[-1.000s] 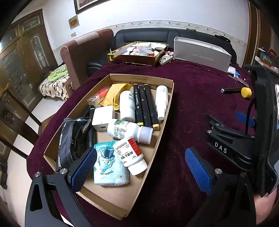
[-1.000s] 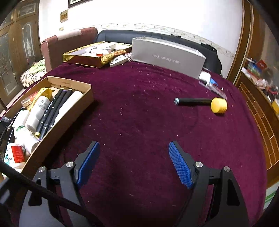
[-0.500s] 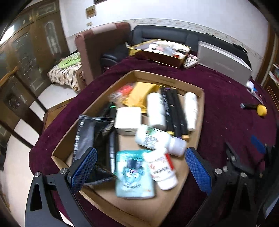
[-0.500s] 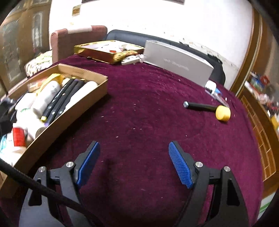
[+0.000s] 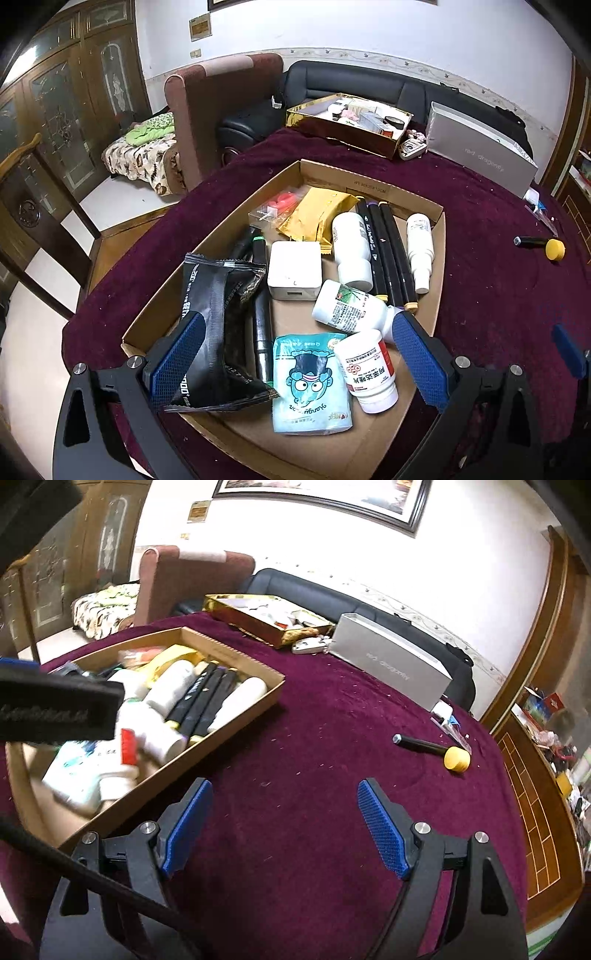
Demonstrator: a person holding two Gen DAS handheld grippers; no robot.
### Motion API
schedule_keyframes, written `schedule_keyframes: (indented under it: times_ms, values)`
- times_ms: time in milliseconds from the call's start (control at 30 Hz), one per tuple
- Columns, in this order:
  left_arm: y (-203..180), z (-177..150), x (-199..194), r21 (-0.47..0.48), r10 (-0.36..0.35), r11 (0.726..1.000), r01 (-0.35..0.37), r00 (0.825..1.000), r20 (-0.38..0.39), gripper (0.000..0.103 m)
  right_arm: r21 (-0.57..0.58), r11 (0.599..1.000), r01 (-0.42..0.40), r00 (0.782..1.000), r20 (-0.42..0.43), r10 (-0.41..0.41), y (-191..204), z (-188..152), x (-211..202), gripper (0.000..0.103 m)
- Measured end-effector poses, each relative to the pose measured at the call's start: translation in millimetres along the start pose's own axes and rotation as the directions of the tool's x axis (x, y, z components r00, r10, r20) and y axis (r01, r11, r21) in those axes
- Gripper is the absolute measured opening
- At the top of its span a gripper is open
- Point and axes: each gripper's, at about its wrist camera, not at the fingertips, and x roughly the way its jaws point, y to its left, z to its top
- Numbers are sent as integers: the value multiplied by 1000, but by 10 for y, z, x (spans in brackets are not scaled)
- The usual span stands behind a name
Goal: Organize objects
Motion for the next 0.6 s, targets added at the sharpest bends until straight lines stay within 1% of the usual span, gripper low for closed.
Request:
schedule_keyframes:
  times_ms: [200,400,600]
  values:
    - [86,-4,-11,-5,-29,1000,29,999,15,99,-10,1000,9,1000,-24,-9,82,-10,-3,81]
    - [190,11,-5,-22,-51,998,51,998,22,99,-25,999,35,999,-24,-36,140,42,-26,81]
    - [268,13,-14,-29,-35,999,36,999,42,99,-28,999,45,998,-32,-46,153,64,-27,81]
